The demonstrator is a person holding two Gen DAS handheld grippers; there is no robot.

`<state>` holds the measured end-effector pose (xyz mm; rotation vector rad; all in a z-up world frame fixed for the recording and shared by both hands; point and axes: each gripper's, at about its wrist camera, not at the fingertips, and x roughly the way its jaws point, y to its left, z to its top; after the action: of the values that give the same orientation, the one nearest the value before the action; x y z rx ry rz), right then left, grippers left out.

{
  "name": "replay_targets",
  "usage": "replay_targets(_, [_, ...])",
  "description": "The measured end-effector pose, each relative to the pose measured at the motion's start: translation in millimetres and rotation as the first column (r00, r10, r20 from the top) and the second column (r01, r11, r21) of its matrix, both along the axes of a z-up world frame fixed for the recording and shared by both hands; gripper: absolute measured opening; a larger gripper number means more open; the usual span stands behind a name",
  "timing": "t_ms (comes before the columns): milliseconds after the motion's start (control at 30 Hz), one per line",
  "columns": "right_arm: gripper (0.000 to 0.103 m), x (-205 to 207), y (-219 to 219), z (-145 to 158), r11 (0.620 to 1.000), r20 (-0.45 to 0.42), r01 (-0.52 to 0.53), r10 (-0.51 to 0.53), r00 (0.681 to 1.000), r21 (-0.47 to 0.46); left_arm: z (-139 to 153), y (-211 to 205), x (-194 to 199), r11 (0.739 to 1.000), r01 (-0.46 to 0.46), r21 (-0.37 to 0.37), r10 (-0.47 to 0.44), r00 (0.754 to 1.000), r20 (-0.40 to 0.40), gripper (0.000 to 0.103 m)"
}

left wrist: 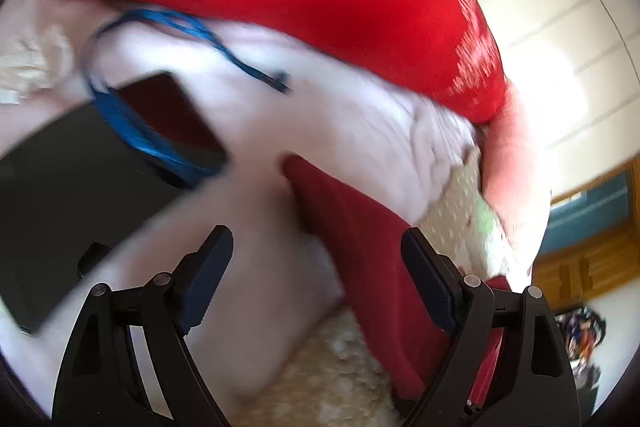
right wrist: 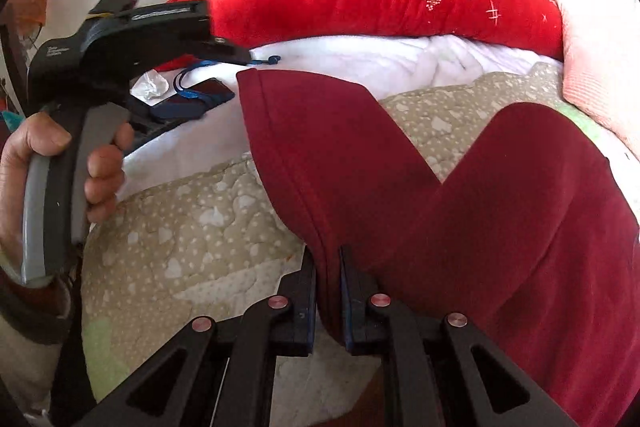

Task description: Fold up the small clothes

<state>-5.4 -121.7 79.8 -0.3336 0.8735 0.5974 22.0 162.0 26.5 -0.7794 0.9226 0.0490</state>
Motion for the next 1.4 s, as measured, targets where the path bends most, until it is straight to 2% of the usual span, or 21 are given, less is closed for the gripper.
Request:
replay_targets(33, [0.009,-3,-3,-2,1.0,0.0,0.006,-0.006,1.0,0.01,-1,-11,7,0.999,0.021,0.036,-0.021,1.0,-0.007,0.086])
replay_targets(100, [0.012,-4,-7,-2,0.998,-0.015,0.033,-0.033,0.999,0.046,-4,-24,17,0.994,0.059,0.094,-0.057,0.998,-0.023,0.073])
replay_targets(133, [0.016,-6,-8,0,0.997,-0.03,0.047,-0.045,0.999,0.066,-4,-30,23,0.988,0.091,0.122,-0.088,0.996,-0.03,0.051])
replay_targets(167, [0.018,-9,-17,5,0.992,-0.055,0.064,-0.058,0.997,0.111,-4,-34,28,0.983,0.118,0.142,-0.113,0.993,-0.039,0.036])
replay_targets(200, [0.024,-14,-27,11,0.984,-0.068,0.079,-0.069,0.995,0.162,-3,-36,32,0.979,0.126,0.159,-0.121,0.992,-0.045,0.031])
replay_targets(267, [0.039,-31,-58,24,0.951,-0.06,0.134,-0.122,0.991,0.279,3,-30,38,0.979,0.124,0.161,-0.122,0.992,-0.024,0.011])
replay_targets(300, [0.051,-40,-76,28,0.936,-0.042,0.18,-0.176,0.984,0.302,9,-25,41,0.982,0.127,0.143,-0.127,0.992,-0.007,0.01])
replay_targets(333, [0.053,-45,-86,30,0.93,-0.03,0.212,-0.213,0.977,0.3,23,-19,44,0.985,0.117,0.126,-0.121,0.992,0.025,0.01])
replay_targets(467, [0.053,-47,-123,29,0.904,-0.035,0.348,-0.351,0.936,0.25,82,-1,45,0.975,0.024,0.223,-0.06,0.985,0.16,0.009])
replay_targets(533, [0.053,-43,-130,30,0.881,-0.038,0.396,-0.4,0.916,0.261,110,9,40,0.966,-0.026,0.257,-0.031,0.976,0.215,0.009])
replay_targets(633, [0.053,-25,-123,33,0.86,-0.017,0.402,-0.419,0.908,0.314,128,15,35,0.951,-0.073,0.3,-0.003,0.969,0.246,0.009])
replay_targets(767, [0.052,15,-98,29,0.845,0.007,0.415,-0.443,0.896,0.337,134,12,30,0.948,-0.075,0.308,-0.007,0.967,0.256,0.009])
replay_targets(833, [0.052,43,-82,12,0.85,-0.037,0.436,-0.446,0.894,0.297,135,7,25,0.94,-0.049,0.336,-0.036,0.969,0.244,0.009])
replay_targets(900, [0.052,58,-73,-2,0.865,-0.083,0.449,-0.442,0.893,0.223,128,3,21,0.936,-0.026,0.352,-0.052,0.976,0.21,0.009])
replay_targets(933, [0.053,57,-70,-1,0.867,-0.068,0.452,-0.448,0.891,0.209,123,1,19,0.937,-0.012,0.349,-0.057,0.981,0.187,0.009])
replay_targets(1000, [0.052,47,-69,5,0.874,-0.048,0.426,-0.427,0.903,0.232,106,0,16,0.947,0.006,0.321,-0.055,0.988,0.145,0.012])
replay_targets(1033, [0.052,43,-71,7,0.876,-0.048,0.42,-0.421,0.906,0.237,94,-1,16,0.952,0.011,0.307,-0.05,0.991,0.121,0.022])
replay_targets(1067, [0.052,36,-74,9,0.878,-0.046,0.415,-0.417,0.908,0.239,81,-3,16,0.954,0.015,0.301,-0.044,0.995,0.091,0.038])
replay_targets(1133, [0.052,26,-79,10,0.875,-0.063,0.415,-0.413,0.909,0.25,49,-7,20,0.958,0.029,0.285,-0.034,0.999,0.014,0.05])
replay_targets(1300, [0.052,1,-96,9,0.856,-0.099,0.428,-0.418,0.903,0.29,8,-14,32,0.949,0.021,0.313,0.01,0.995,-0.099,0.05])
replay_targets(1400, [0.052,-9,-101,11,0.85,-0.103,0.431,-0.421,0.901,0.303,-10,-21,45,0.96,0.053,0.276,-0.015,0.99,-0.138,0.05])
